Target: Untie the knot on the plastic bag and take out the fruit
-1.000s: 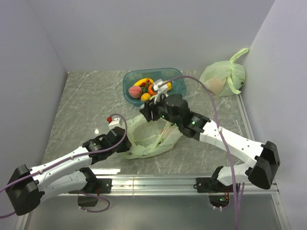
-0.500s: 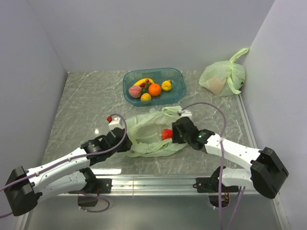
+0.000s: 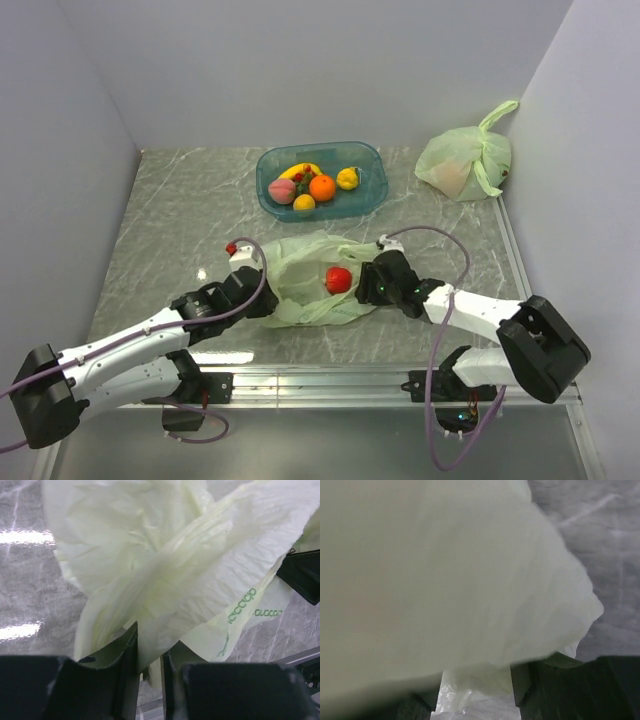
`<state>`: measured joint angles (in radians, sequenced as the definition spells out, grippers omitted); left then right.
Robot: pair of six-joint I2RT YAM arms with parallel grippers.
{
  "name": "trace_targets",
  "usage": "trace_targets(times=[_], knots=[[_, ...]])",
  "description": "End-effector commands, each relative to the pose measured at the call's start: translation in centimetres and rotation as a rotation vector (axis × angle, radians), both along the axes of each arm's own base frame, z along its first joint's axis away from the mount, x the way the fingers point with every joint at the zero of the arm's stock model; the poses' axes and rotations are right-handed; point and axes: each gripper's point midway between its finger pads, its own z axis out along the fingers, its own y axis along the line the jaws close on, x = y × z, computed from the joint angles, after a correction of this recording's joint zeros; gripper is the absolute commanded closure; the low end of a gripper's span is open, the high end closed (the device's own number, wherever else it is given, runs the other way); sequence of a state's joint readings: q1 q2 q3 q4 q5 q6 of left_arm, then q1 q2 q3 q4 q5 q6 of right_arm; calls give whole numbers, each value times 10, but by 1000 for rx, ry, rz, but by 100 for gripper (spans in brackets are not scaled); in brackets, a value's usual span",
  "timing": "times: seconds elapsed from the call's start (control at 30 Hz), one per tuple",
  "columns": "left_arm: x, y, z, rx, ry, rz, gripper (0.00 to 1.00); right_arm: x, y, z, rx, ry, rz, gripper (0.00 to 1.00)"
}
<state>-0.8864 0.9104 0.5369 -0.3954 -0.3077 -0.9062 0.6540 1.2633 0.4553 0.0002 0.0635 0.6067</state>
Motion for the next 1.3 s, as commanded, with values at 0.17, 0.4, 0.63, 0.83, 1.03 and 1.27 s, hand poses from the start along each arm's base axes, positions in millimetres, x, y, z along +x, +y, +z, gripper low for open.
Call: trace_targets(times=[0.17,0.4,0.63,0.83,1.03,1.27], knots=[[1,-8,0,-22,-6,-10,75,7,32,59,-185,-148,225,37],[4,-5,-4,11,-6,5,76,3,66,135,-161,-294,315,26],[4,0,-5,24,-5,21,76,17,90,124,-210,-291,380,25],[2,4,-7,31,-4,32,76,35,95,69,-299,-225,391,20],[1,3,-8,27,-3,29,76,46,88,17,-376,-149,368,16],[2,3,-8,31,0,32,76,54,97,12,-331,-185,350,20]])
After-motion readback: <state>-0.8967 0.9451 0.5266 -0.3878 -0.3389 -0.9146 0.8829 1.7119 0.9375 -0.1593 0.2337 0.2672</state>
